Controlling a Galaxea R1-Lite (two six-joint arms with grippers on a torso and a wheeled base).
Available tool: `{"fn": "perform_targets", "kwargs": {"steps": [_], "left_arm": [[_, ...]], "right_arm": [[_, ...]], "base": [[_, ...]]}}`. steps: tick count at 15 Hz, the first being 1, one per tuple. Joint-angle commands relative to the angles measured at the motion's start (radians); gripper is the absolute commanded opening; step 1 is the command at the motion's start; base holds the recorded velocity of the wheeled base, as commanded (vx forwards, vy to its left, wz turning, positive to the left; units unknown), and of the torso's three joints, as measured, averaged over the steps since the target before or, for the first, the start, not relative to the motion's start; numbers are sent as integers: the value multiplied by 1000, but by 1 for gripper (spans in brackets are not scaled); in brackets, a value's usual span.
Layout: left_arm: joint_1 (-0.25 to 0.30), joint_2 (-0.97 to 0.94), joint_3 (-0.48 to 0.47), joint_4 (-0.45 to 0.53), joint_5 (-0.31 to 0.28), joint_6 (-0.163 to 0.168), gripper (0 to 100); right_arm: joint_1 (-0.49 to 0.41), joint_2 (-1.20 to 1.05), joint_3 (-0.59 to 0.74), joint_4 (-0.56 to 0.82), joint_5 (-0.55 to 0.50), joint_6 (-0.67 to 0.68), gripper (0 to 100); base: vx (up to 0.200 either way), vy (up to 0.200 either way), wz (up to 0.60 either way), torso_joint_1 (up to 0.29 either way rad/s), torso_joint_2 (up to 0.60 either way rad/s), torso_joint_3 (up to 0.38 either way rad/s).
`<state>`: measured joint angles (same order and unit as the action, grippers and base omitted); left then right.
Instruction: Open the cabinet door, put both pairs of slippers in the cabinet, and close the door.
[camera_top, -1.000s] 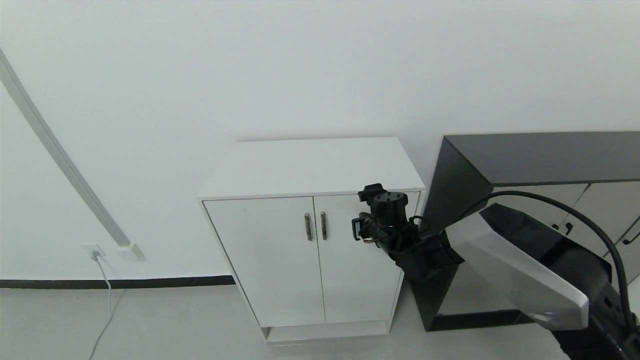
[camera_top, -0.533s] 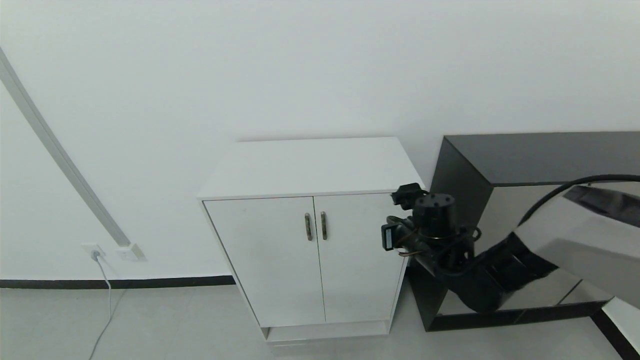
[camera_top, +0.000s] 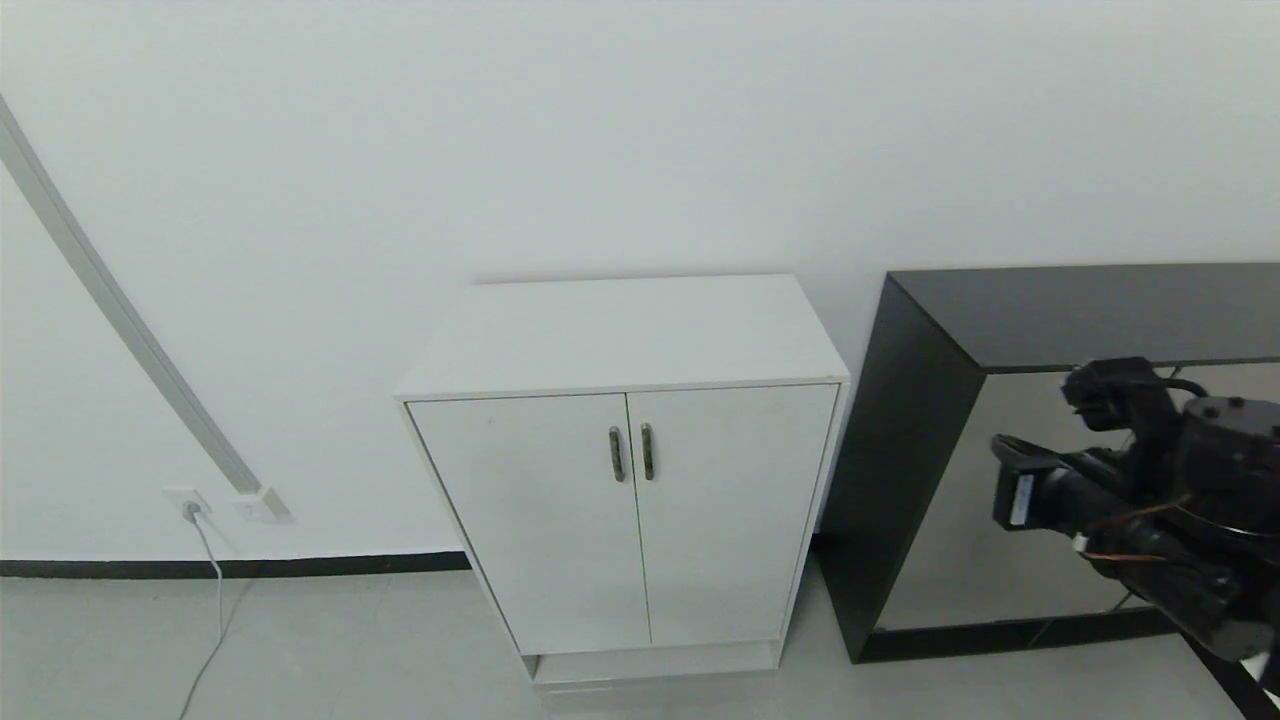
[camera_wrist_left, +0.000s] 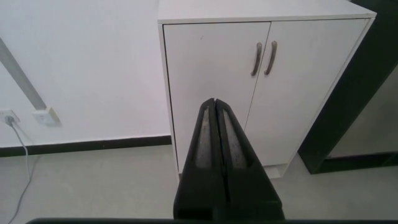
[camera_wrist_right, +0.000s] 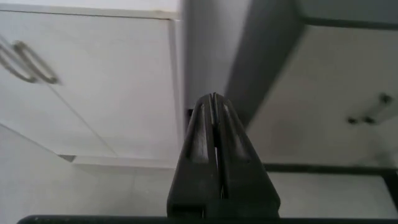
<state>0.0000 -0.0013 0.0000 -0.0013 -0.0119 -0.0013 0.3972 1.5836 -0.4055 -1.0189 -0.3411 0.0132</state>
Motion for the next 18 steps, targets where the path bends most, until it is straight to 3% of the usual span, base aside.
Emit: {"fn": "perform_targets", "kwargs": {"steps": [1,7,10,11,13,18], "left_arm": [[0,1,0,0,0,0,0],[0,1,0,1,0,0,0],[0,1,0,0,0,0,0],[0,1,0,0,0,0,0],[0,1,0,0,0,-2,0],[0,1,0,0,0,0,0]], "right_arm": [[-80,-240,180,2,-3,-9,0],[-129,-476,406,42,-3,-16,0],[-132,-639,406,264,2,-15,0],[-130,-754,402,415,11,-16,0],[-129,-870,383,582,40,-15,0],[-129,-1073,373,855,139,-10,0]], "base": [[0,0,0,0,0,0],[0,0,0,0,0,0],[0,0,0,0,0,0],[0,0,0,0,0,0],[0,0,0,0,0,0],[0,0,0,0,0,0]]}}
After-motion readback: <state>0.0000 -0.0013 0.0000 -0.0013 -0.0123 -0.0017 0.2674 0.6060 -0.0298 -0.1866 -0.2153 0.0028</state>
